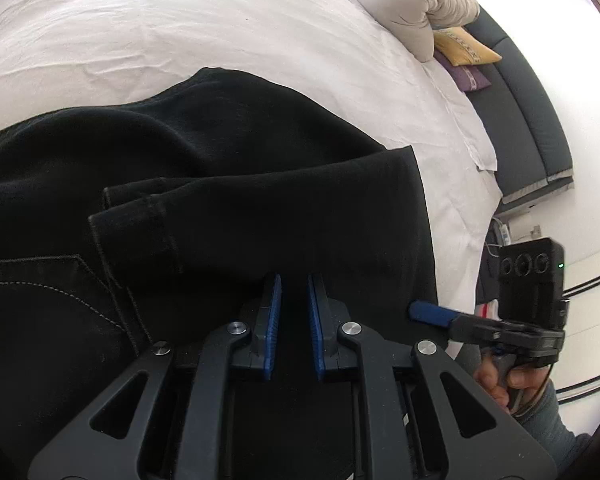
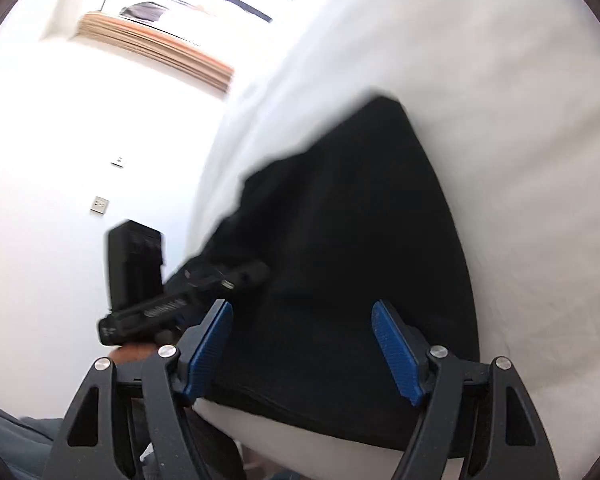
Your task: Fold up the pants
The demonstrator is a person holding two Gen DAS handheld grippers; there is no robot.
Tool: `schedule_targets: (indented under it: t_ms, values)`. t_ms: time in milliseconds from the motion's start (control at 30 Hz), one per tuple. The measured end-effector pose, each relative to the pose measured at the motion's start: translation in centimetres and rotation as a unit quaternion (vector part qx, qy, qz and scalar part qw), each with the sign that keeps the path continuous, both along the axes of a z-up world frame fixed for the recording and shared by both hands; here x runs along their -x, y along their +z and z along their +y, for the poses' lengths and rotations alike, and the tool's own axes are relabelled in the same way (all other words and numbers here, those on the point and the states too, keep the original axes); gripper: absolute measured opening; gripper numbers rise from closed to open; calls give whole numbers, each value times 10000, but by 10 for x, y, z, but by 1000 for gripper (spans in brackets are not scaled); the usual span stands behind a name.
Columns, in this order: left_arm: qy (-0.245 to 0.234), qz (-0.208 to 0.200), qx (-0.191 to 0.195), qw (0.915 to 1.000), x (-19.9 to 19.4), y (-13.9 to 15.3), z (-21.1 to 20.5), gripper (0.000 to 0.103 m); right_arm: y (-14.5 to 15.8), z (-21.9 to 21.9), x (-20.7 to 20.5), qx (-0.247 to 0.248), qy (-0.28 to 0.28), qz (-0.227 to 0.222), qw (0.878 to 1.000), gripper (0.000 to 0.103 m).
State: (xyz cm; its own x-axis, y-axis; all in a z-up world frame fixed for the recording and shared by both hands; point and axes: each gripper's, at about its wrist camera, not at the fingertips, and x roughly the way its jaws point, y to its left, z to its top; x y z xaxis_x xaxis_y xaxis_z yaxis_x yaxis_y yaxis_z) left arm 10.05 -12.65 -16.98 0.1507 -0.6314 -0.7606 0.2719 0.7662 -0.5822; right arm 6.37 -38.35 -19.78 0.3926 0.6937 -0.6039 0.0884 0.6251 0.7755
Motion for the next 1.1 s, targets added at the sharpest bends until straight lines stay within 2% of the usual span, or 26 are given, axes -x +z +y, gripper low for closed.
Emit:
schedule_targets:
  t_ms: [33,133,233,333,433,533,633,800,867,1000,1100]
  values:
    - [45,31,74,10000,0,-2,4,13,0,-2,3,-2,27,0,10000,63]
    - [154,98,211,9996,-3,-4,5,13,7,-4,11,-70,599,84,9981,63]
    - [234,-80,-19,9997,3,12,4,13,32,-17,4,-49,923,-274,9953,63]
    - [112,-290,37,9995,9,28,-5,13,46,-20,-37,-389,1193,-689,9897,63]
    - [153,-191,-192,9995,2,17,-8,13,35,-8,-80,-501,1392,-589,9872,63]
    - [335,56,67,9994,-8,3,-3,13,15,-14,-119,-609,1422,-297,9875,63]
    - [353,160,220,9990,-14,-1,2,13,-2,-22,-128,-916,1481,-128,9847,60]
    - [402,179,371,9983,-18,-5,5,13,-2,-29,-83,-1278,1585,-57,9790,58]
    - [420,196,420,9980,-21,-4,11,13,-1,-25,-58,-1241,1704,-8,9775,58]
    - [454,189,446,9978,-21,-3,13,13,5,-11,2,-1028,2000,362,9737,58]
    - [460,165,484,9976,-18,-5,28,13,19,-5,42,-779,2443,511,9652,59]
